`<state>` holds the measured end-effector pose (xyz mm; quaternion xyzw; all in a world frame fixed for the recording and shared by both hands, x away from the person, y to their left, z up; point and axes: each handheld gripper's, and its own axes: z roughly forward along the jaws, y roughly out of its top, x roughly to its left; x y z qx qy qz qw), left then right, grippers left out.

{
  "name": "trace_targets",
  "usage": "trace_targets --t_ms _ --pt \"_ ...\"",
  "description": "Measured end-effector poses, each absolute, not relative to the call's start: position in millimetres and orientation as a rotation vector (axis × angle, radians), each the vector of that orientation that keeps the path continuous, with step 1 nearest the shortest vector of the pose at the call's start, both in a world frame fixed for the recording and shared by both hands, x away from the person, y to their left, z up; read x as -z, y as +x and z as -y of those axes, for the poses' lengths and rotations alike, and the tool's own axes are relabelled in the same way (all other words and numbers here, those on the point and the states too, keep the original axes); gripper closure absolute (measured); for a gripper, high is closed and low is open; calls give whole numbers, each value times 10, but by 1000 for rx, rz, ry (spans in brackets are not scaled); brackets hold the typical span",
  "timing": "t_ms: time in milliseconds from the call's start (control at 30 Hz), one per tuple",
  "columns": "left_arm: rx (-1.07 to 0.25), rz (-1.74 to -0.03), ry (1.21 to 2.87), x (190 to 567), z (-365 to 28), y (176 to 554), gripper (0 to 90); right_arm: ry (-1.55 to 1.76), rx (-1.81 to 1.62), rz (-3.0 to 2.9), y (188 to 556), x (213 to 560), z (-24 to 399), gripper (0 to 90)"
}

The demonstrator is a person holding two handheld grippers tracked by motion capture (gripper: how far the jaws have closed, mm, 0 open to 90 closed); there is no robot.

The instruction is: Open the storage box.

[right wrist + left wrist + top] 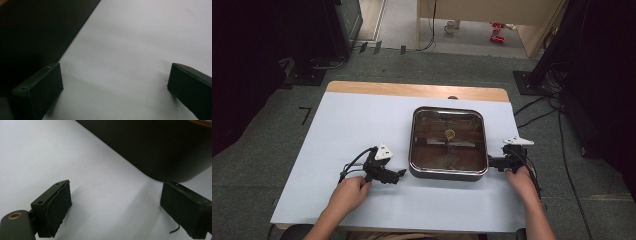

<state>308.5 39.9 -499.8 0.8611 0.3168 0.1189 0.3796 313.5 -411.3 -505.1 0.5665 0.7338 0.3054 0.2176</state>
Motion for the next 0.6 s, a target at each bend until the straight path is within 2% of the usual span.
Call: trace_targets --t_ms 67,600 --pt "-337 -800 2220 5002 -373 3067 102 1570 -846 -2031 3135 5051 4111 0" --pt "-335 -796 2230 4997 -361 3078 94 1568 -845 -2032 3134 5051 4112 0"
